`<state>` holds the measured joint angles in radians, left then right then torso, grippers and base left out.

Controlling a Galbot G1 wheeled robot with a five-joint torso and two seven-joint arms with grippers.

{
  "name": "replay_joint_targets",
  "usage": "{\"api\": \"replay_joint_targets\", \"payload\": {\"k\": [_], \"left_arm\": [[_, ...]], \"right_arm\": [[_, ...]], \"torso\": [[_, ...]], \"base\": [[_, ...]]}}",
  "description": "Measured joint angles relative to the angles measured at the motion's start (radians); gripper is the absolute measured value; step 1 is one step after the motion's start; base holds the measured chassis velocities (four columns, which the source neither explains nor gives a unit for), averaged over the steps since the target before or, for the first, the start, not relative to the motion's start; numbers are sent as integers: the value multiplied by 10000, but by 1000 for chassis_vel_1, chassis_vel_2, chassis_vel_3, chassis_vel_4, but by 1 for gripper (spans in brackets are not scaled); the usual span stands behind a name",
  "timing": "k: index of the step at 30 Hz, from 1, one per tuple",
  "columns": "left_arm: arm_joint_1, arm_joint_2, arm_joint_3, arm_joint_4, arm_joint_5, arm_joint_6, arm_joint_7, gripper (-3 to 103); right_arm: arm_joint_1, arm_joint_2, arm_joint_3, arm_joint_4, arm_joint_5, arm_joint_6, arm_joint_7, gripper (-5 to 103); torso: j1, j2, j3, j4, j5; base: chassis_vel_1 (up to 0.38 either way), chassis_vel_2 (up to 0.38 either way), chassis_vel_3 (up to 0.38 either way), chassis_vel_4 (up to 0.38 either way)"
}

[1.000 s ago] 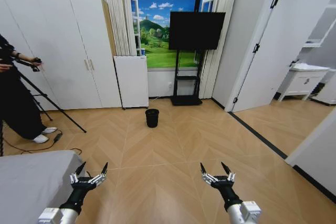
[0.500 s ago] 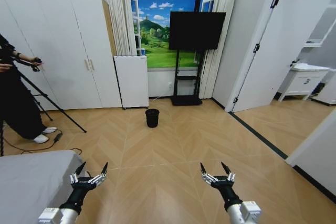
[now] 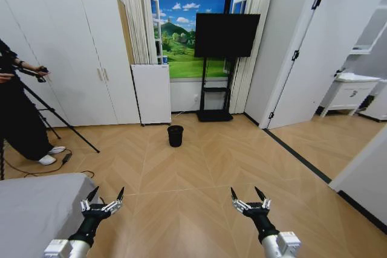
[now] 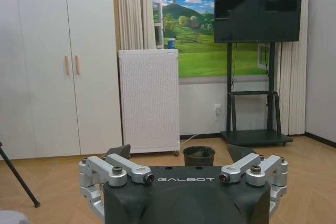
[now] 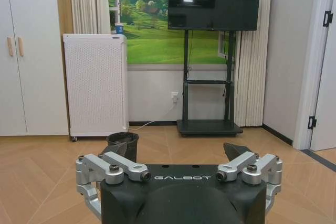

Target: Pick up the trash bin and place the garbage on the floor into it.

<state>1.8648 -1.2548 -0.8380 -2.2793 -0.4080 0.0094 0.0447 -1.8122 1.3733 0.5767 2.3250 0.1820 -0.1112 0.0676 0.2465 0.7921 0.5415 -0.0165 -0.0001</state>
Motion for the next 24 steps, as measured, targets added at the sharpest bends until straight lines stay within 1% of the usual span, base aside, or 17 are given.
{"api": "replay_joint_targets", "payload": {"k": [6, 10, 11, 12, 15, 16, 18, 19, 20, 21, 22, 24], "left_arm": [[0, 0, 0, 0, 0, 0, -1, 100], [0, 0, 0, 0, 0, 0, -2, 100], [0, 0, 0, 0, 0, 0, -1, 100], [0, 0, 0, 0, 0, 0, -1, 100], [0, 0, 0, 0, 0, 0, -1, 100], [0, 0, 0, 0, 0, 0, 0, 100], [-1, 0, 0, 0, 0, 0, 0, 100], [0, -1, 0, 0, 0, 0, 0, 100], [0, 0, 0, 0, 0, 0, -1, 100], [0, 0, 0, 0, 0, 0, -1, 100], [-1, 0, 0, 0, 0, 0, -1, 100], [0, 0, -1, 0, 0, 0, -2, 100]], "right_arm": [[0, 0, -1, 0, 0, 0, 0, 100], [0, 1, 0, 0, 0, 0, 0, 100], [1, 0, 0, 0, 0, 0, 0, 100], [1, 0, 0, 0, 0, 0, 0, 100], [1, 0, 0, 0, 0, 0, 0, 100], [1, 0, 1, 0, 0, 0, 0, 100], [0, 0, 0, 0, 0, 0, 0, 100], [0, 1, 1, 0, 0, 0, 0, 100], [1, 0, 0, 0, 0, 0, 0, 100], [1, 0, 0, 0, 0, 0, 0, 100], [1, 0, 1, 0, 0, 0, 0, 100], [0, 0, 0, 0, 0, 0, 0, 100]], "torso": [[0, 0, -1, 0, 0], [1, -1, 0, -2, 0], [0, -1, 0, 3, 2], [0, -1, 0, 3, 2], [0, -1, -1, 1, -2], [0, -1, 0, 0, 4], [2, -2, 0, -1, 1], [1, -1, -1, 0, -8], [0, -1, 0, 0, 7], [0, -1, 0, 0, 7], [0, -1, 0, 2, -1], [1, 0, 0, -1, 1]], "base": [[-73, -69, 68, 75], [-180, -154, 171, 160], [-212, -180, 208, 180], [-212, -180, 208, 180], [-229, -234, 232, 235], [-230, -261, 236, 246], [-258, -261, 279, 279], [-289, -289, 279, 294], [-298, -294, 306, 294], [-298, -294, 306, 294], [-298, -324, 305, 298], [-316, -324, 305, 315]]}}
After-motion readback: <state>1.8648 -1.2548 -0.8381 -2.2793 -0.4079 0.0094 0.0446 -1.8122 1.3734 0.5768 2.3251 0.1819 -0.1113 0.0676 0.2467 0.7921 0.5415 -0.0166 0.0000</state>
